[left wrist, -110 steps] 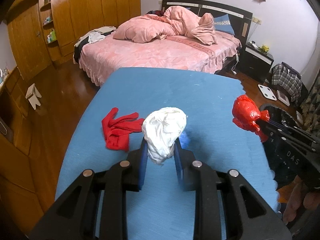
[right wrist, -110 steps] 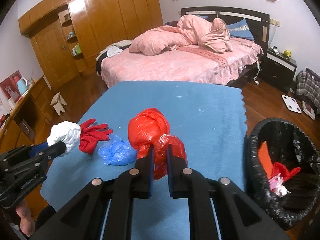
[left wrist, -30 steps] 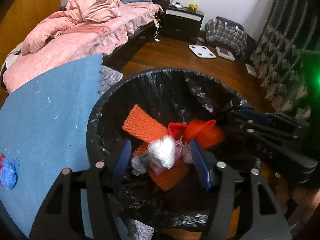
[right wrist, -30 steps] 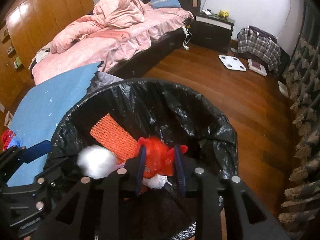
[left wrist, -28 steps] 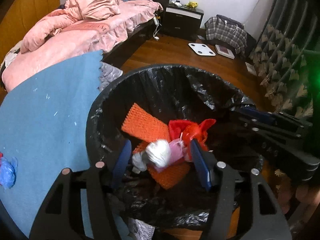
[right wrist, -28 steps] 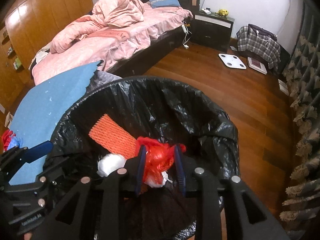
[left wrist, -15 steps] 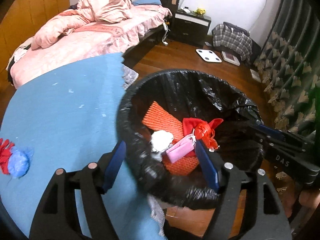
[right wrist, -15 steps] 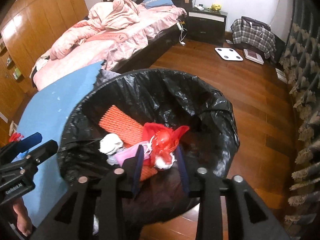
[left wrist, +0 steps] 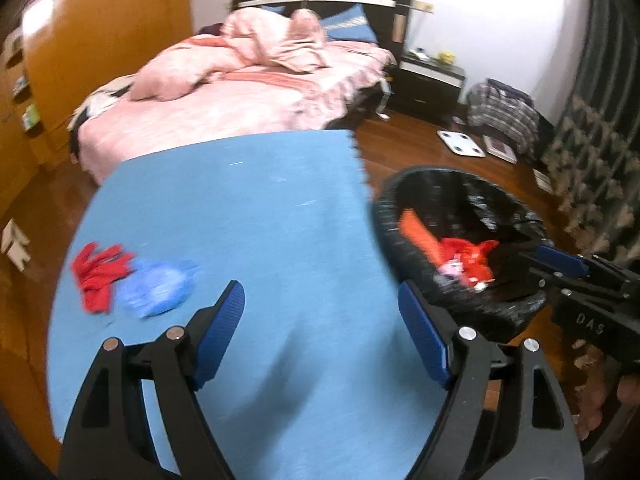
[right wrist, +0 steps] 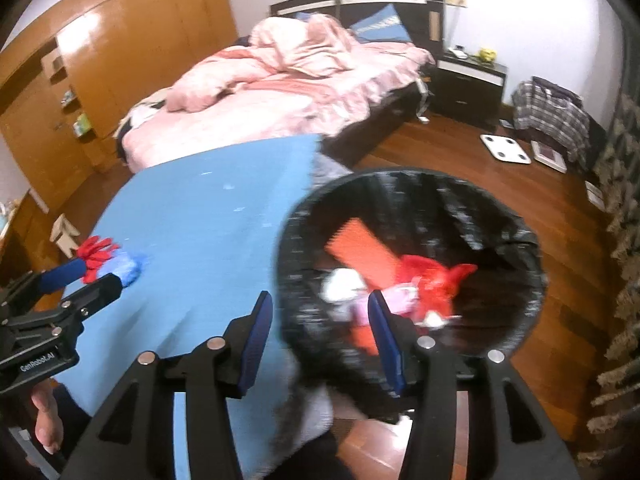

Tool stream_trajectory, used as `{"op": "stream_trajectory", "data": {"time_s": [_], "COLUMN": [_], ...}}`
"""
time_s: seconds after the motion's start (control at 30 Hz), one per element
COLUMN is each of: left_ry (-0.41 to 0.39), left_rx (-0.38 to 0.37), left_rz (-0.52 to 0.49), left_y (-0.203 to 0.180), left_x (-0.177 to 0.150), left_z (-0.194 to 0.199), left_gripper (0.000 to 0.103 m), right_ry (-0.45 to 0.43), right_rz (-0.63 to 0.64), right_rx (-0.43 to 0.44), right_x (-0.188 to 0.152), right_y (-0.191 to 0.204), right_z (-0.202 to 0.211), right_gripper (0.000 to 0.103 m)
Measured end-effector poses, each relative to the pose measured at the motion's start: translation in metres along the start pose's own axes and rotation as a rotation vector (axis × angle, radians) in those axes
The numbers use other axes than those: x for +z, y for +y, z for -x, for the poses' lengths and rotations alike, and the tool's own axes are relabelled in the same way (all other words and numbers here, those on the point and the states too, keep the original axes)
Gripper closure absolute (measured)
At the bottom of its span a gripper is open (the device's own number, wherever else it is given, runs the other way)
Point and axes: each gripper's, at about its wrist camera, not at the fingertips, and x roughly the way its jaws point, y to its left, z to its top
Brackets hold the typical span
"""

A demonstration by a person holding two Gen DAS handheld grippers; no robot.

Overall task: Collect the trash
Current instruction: 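Withdraw both tools from the bin back over the table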

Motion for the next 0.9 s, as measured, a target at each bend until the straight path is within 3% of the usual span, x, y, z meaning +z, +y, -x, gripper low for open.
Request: {"op": "stream_trajectory", "data": {"time_s": [0.37,0.7,0.9], "left_ry": [-0.017,-0.025,-0.021], "left_rx": [0.158,0.201,0.207], "left_rz": [0.138,0.157,0.192], "left_y": [0.152,0.228,0.257], "left_x": [-0.036,-0.057,-0.066], "left_z": [0.04,0.043,0.032], "left_gripper": [0.025,0.025,0.025], "right_ry": [-0.017,0.006,0.015], "right_rz": [0.119,0.187,0.193], "right_rx": [0.078,0.125,0.133], "right_x": [-0.009,-0.013,-0.013], "right_y": [0.124,0.216,0.247], "right_z": [-0.015,-0.053,-0.078], "right_gripper": [0.053,0.053,0.053]}}
